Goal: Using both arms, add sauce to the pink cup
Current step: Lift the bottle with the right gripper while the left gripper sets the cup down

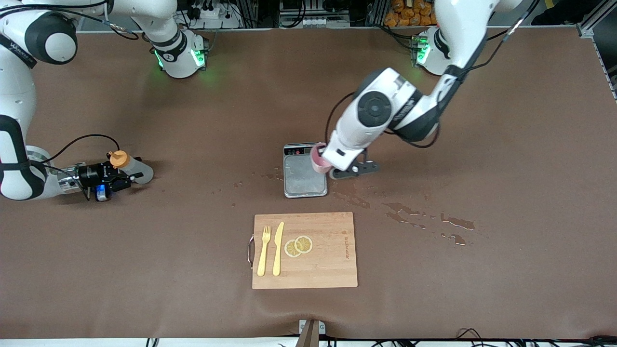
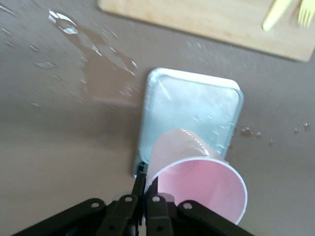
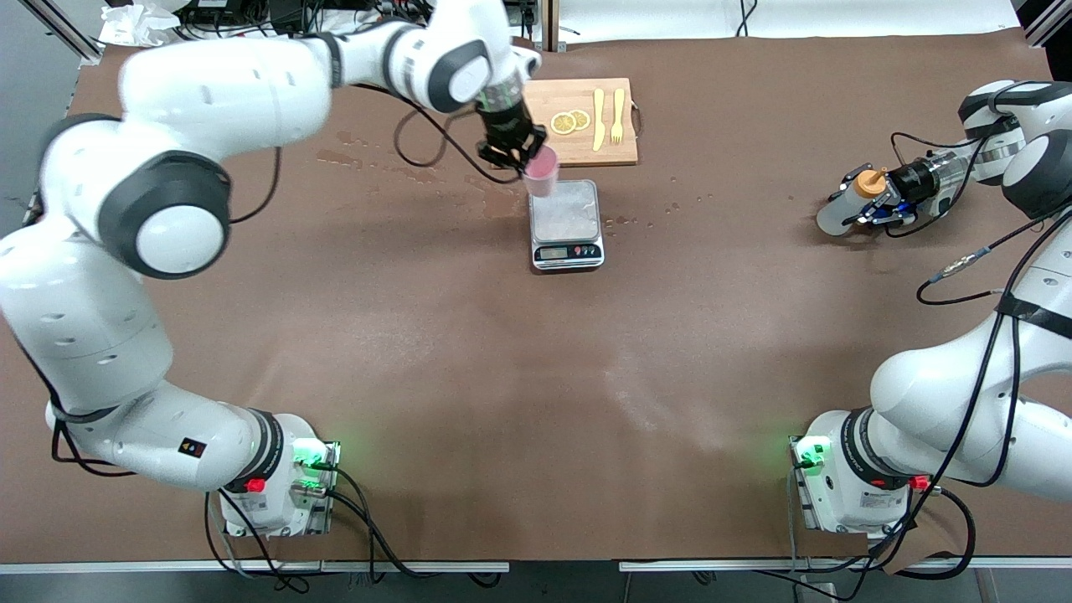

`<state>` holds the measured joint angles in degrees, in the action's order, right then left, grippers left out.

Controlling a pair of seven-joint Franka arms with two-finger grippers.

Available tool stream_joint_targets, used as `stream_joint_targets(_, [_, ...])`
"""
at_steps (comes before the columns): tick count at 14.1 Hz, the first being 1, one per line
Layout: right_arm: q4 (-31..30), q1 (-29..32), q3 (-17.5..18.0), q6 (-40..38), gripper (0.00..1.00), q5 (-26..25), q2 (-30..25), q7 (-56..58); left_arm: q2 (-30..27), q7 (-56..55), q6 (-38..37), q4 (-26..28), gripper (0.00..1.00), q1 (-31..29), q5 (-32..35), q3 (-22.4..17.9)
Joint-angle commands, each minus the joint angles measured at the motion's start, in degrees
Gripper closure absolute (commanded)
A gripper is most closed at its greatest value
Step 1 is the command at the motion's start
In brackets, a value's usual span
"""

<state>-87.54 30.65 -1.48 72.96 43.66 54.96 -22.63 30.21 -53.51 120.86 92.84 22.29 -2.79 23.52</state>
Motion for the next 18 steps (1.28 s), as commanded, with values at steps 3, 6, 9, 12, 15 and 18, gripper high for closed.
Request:
stream_joint_targets(3, [1.0, 1.5, 0.1, -0.9, 0.54, 0.3, 0.5, 1.4, 10.2, -5.4, -0.7, -11.4, 1.0, 7.7, 4.2, -4.5])
stream_joint_targets(6, [1.1, 1.0, 0.1, -1.8, 0.53, 0.3, -0.4, 0.0, 11.9, -6.2, 1.9, -11.8, 1.0, 11.1, 4.7, -8.6])
stream_joint_targets(9, [1.6, -0.7, 0.1, -1.9, 0.52, 0.2, -2.0, -5.0, 13.0, -6.2, 4.4, -11.8, 1.0, 11.1, 4.9, -8.7])
stream_joint_targets(12, [2.4, -3.2, 0.1, -1.9, 0.52, 0.1, -4.9, -12.1, 13.0, -6.2, 4.6, -11.7, 0.8, 11.0, 4.9, -8.7])
stream_joint_targets(15, [3.3, -5.0, 0.2, -1.9, 0.52, -1.9, -6.5, -16.0, 11.8, -5.8, 4.5, -11.6, 0.0, 10.9, 5.2, -8.6])
stream_joint_targets(18, [4.8, -8.6, 0.2, -2.0, 0.52, -3.5, -9.5, -23.8, 9.7, -5.7, 3.3, -11.5, 0.0, 10.5, 5.2, -8.5])
